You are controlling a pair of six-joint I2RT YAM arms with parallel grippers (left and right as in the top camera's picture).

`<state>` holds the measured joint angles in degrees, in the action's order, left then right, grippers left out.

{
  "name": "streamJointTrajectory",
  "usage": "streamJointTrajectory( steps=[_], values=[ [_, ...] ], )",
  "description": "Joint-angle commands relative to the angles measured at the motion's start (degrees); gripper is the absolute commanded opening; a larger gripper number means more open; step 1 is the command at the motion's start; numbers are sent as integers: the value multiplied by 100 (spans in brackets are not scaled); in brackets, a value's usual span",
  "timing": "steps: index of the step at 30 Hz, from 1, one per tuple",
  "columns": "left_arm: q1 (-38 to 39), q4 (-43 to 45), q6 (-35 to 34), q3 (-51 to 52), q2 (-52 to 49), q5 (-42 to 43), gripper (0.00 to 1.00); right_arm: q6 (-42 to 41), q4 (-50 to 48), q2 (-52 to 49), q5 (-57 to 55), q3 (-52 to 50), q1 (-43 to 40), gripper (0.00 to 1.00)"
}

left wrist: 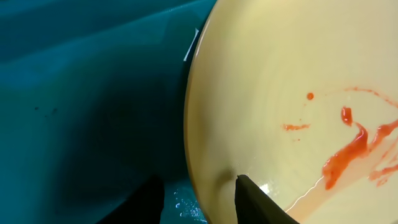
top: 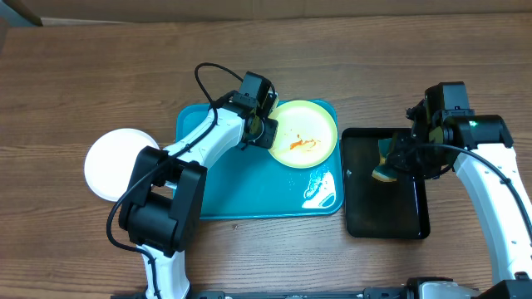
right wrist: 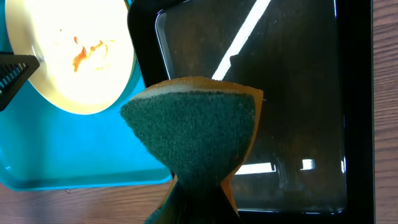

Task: Clean dirty plates on tray and stack at the side
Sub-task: 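Carry the sponge from the black tray over the yellow-green plate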

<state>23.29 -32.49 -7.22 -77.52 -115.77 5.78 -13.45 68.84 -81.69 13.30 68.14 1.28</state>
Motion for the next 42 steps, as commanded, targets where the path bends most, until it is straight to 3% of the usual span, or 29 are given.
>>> streamJointTrajectory(
  steps=[1, 4, 8, 11, 21, 25, 29, 34, 42],
  values=[
    [42, 11, -52, 61, -114, -48, 37, 42, -2, 46, 33, -4, 33, 4],
    [42, 22, -52, 175, -114, -46, 35, 42, 15, 46, 33, -4, 33, 4],
    [35, 26, -52, 341, -114, -57, 21, 42, 13, 46, 33, -4, 33, 4],
    [37, -50, -52, 345, -114, -136, 4, 42, 13, 46, 33, -4, 33, 4],
    [-184, -1414, -339, 343, -114, -190, 4, 48, 26, 46, 39, -4, 33, 4],
    [-304, -1987, -643, 343, -114, 175, 4, 737, -35, 46, 522, -4, 195, 4],
    [-275, -2166, -654, 343, -114, 890, 4, 748, -273, 44, 634, -4, 713, 4],
    [-181, -2151, -717, 345, -114, 905, 4, 680, -1005, -160, 629, -4, 1725, 4],
    [-177, -2153, -719, 345, -114, 870, 4, -498, -2149, -1250, 586, -4, 3045, 4]
  ],
)
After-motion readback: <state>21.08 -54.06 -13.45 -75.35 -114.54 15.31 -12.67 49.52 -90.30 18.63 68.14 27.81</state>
